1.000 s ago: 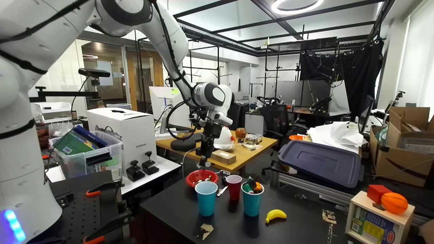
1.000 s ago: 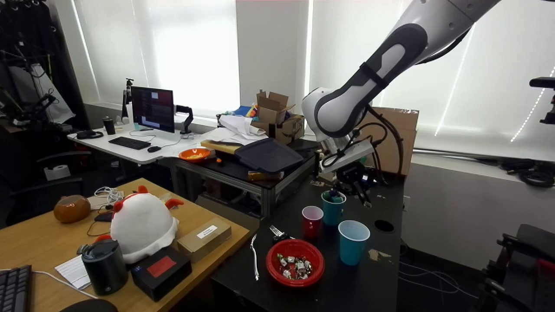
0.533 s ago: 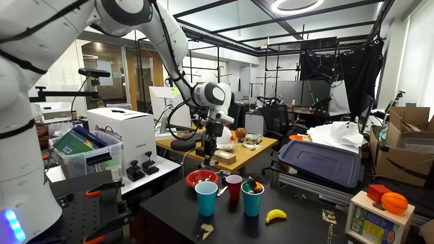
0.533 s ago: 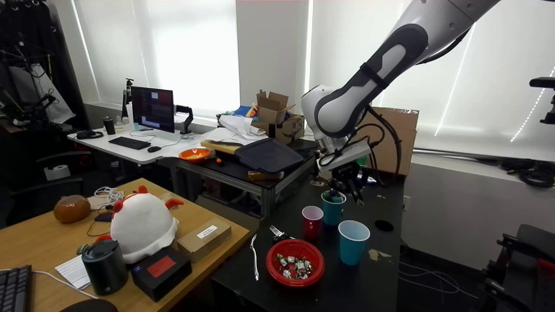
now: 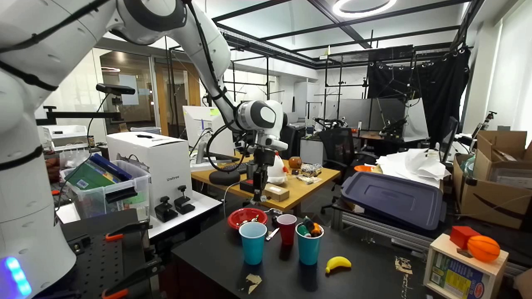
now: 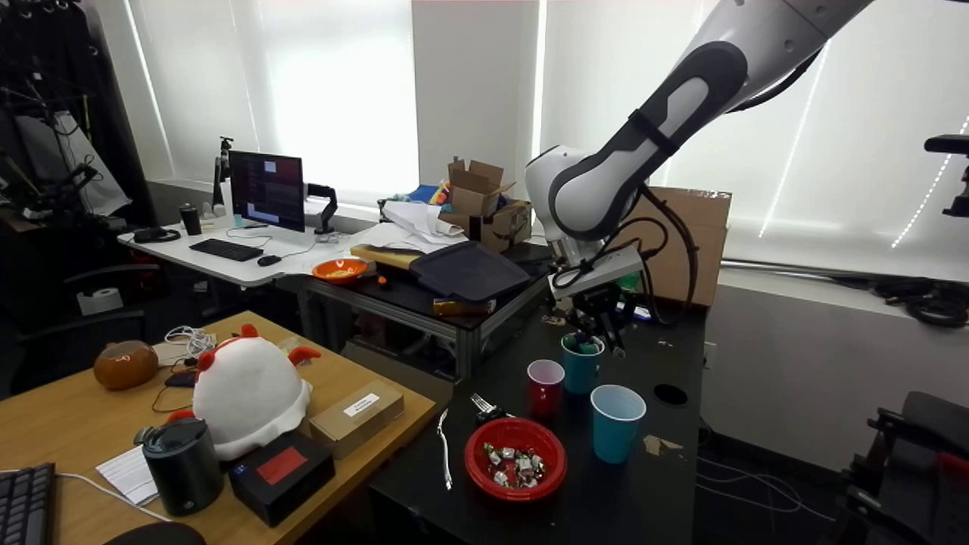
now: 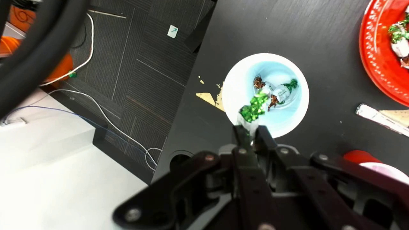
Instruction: Move some contents from the bowl to the left bowl
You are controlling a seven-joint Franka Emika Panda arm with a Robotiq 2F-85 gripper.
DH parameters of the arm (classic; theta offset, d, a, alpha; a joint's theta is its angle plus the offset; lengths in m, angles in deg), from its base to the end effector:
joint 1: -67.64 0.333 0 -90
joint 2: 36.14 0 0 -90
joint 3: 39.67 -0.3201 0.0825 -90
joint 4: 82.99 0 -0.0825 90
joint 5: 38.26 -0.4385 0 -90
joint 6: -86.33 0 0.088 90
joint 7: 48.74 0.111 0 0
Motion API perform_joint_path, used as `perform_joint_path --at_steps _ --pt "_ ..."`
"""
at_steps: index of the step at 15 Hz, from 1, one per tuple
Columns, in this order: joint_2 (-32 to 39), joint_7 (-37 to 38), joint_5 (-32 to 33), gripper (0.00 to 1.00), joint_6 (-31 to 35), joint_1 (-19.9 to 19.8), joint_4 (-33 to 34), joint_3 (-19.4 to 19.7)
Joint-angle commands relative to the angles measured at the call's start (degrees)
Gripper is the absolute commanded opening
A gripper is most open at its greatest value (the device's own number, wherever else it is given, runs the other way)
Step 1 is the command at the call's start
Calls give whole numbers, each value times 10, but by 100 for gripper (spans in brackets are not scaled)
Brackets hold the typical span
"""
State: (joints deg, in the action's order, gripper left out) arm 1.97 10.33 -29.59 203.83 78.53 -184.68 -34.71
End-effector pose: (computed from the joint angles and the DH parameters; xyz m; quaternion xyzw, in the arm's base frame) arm 0.6464 0.0588 0.1186 0.8959 -0.3910 -0.1155 0.1767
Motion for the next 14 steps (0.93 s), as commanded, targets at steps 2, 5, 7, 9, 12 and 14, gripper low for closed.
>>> perform_joint_path --at_steps 2,5,7,9,12,14 --pt "-15 -4 1 3 3 1 -14 0" --pt "-15 -10 1 3 1 0 -13 -1" --pt "-15 -15 2 3 1 0 -14 -2" --pt "-15 -19 0 3 -4 -1 -13 -3" --pt "-16 -26 1 3 -9 0 -13 -3" --pt "-15 -28 0 3 -11 0 -13 -3"
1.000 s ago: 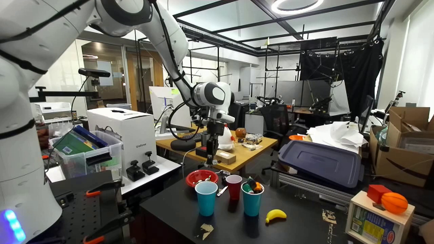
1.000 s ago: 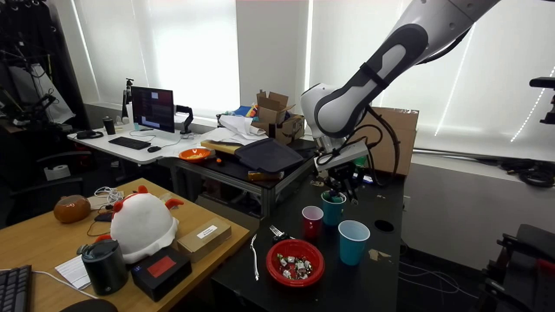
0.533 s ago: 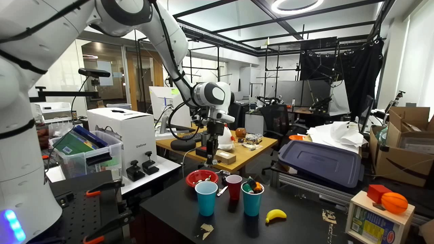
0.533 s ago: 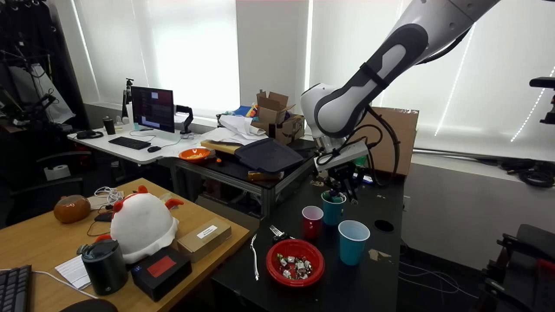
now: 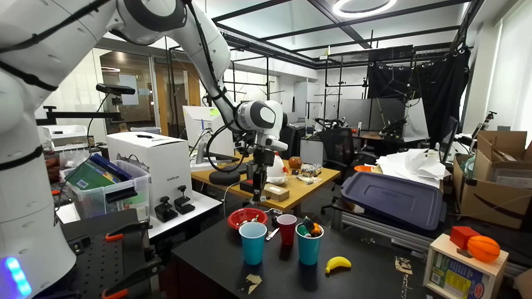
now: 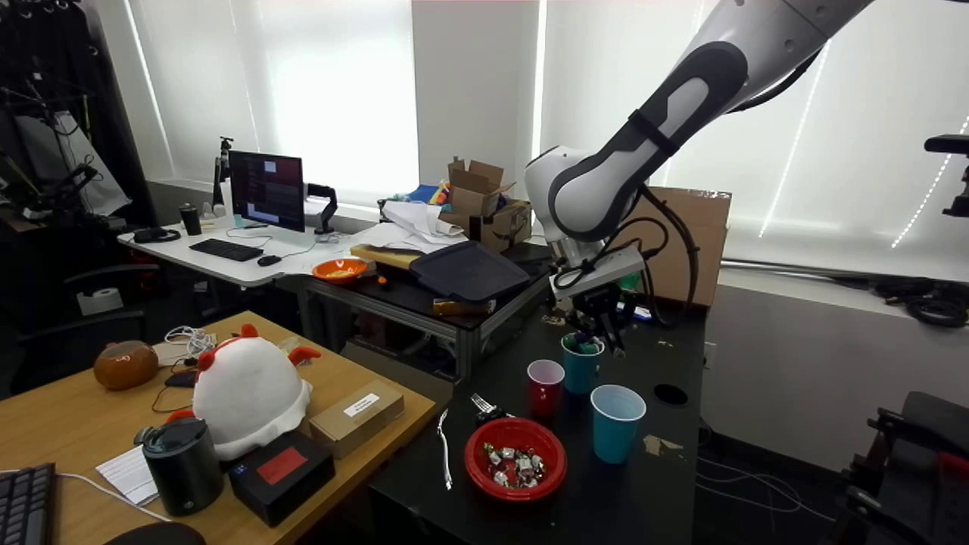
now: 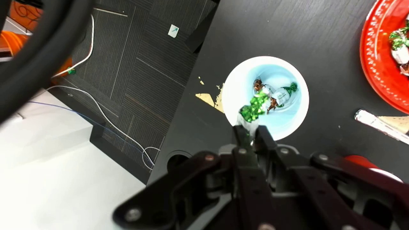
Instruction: Move some contents from the bowl to the left bowl
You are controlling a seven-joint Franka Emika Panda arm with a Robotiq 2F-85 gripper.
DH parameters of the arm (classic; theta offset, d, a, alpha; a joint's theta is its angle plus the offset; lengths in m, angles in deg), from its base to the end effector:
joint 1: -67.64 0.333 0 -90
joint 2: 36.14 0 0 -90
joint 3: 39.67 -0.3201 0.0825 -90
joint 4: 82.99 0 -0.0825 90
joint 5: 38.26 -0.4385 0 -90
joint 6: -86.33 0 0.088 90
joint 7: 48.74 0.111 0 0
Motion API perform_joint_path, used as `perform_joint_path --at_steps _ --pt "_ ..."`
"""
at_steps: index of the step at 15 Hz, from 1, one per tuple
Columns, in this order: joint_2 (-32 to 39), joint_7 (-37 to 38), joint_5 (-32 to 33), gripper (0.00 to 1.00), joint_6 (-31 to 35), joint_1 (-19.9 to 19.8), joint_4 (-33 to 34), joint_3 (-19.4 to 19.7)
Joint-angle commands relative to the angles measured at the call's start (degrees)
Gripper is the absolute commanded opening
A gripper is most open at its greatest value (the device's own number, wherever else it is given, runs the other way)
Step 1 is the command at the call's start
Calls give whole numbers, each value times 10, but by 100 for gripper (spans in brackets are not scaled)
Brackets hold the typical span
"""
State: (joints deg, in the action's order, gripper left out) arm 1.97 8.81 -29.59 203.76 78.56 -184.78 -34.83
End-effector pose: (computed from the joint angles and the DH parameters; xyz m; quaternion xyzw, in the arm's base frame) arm 0.6453 0.0603 0.1178 0.9012 -0.3779 -0.1192 0.1755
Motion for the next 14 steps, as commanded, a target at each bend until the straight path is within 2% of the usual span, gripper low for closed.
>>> perform_joint_path --at_steps 1,6,7,9,14 --pt "-15 -13 0 3 -12 -1 -11 -2" --pt "-15 -17 -1 3 -24 -1 -11 -3" --pt "-15 -20 -3 37 -31 -2 -10 -4" --pt "-15 -24 -2 45 -41 -3 -9 -5" --pt "-15 -43 1 82 -33 -2 -11 -5"
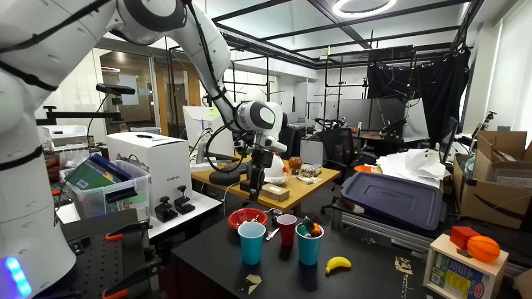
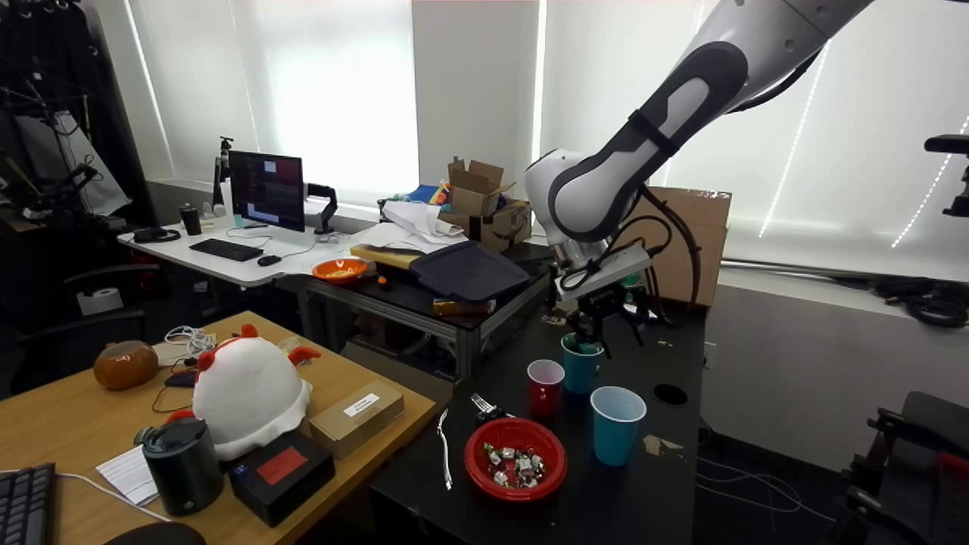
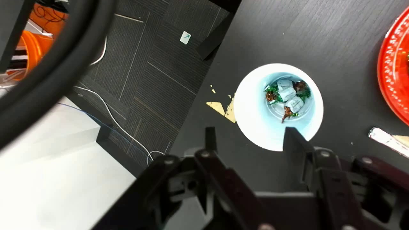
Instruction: Move some contents from the bowl to the left bowl
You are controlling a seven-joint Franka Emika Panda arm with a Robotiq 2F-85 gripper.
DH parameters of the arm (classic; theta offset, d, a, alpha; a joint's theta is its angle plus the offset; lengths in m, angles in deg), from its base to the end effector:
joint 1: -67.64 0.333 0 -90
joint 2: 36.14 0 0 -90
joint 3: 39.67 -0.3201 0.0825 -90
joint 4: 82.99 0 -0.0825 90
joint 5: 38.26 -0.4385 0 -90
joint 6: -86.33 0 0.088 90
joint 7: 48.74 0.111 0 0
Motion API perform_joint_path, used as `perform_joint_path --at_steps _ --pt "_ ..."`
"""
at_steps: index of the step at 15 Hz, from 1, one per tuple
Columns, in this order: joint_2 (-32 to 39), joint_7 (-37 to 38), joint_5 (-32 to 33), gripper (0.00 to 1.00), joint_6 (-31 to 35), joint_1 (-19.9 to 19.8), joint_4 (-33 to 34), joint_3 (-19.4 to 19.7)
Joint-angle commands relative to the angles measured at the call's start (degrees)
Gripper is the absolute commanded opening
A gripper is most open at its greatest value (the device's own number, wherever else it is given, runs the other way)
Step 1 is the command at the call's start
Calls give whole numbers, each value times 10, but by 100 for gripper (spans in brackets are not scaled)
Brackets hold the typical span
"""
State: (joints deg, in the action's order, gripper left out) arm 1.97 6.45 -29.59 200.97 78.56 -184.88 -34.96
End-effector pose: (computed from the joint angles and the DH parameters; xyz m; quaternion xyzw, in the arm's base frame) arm 0.6380 0.0598 0.1154 0.9036 -0.3581 -0.1435 0.1861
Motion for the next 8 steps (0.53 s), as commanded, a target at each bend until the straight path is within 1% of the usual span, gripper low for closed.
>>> perform_joint_path --at_steps 1,2,3,6,8 --pt "-16 -30 4 89 7 -3 -12 -5" --pt "-16 -41 6 97 20 -4 -13 -5" --pt "-17 -54 9 100 39 -4 -16 -5" --pt "-18 -99 6 100 120 -7 -26 -6" --pt "-17 -115 1 100 173 -5 -31 -4"
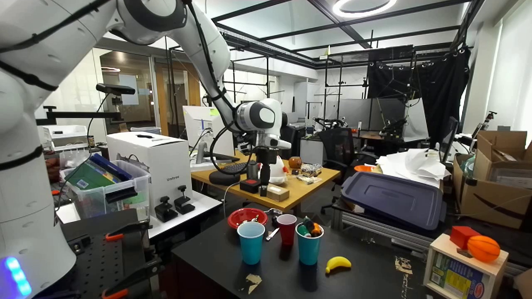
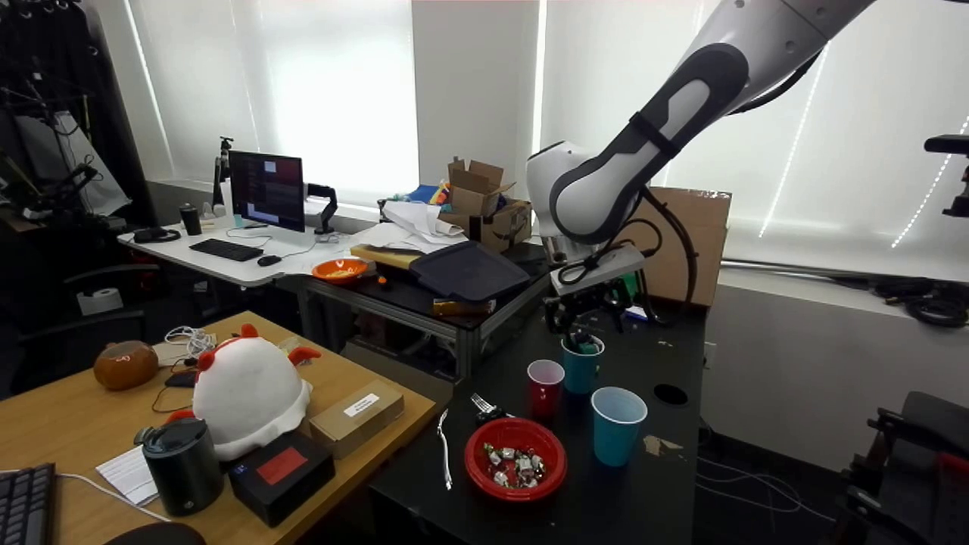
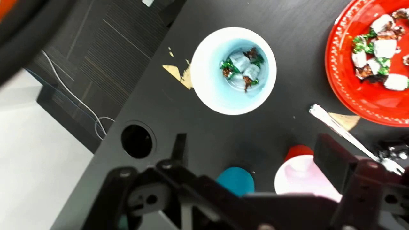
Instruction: Move some contents from the bowl to the left bowl
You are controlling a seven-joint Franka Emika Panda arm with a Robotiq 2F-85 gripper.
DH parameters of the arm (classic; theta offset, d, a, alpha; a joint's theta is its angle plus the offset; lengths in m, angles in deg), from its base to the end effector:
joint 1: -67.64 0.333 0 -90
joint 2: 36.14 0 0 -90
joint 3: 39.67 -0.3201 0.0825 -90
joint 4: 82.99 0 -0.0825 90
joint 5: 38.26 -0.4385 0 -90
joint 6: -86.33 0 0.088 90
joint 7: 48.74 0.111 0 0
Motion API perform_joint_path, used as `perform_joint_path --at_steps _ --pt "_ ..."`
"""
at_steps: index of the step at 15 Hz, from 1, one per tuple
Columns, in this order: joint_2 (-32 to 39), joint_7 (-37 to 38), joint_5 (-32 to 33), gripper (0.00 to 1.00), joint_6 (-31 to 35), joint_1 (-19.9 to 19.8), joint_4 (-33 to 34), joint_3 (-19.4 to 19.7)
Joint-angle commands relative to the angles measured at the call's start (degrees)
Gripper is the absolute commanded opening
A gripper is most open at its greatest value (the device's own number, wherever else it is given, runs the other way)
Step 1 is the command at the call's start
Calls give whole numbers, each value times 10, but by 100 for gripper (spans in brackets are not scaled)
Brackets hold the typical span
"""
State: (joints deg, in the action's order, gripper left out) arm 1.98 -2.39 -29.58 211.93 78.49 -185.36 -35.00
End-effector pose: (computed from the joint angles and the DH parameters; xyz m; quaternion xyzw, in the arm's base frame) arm 0.6592 0.0662 0.1201 0.9462 -0.2854 -0.0797 0.1300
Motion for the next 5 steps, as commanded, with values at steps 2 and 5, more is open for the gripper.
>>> perform_joint_path --at_steps 2,5 --pt "1 -15 -5 100 50 4 -5 5" --pt "1 -15 -6 100 70 5 -8 6"
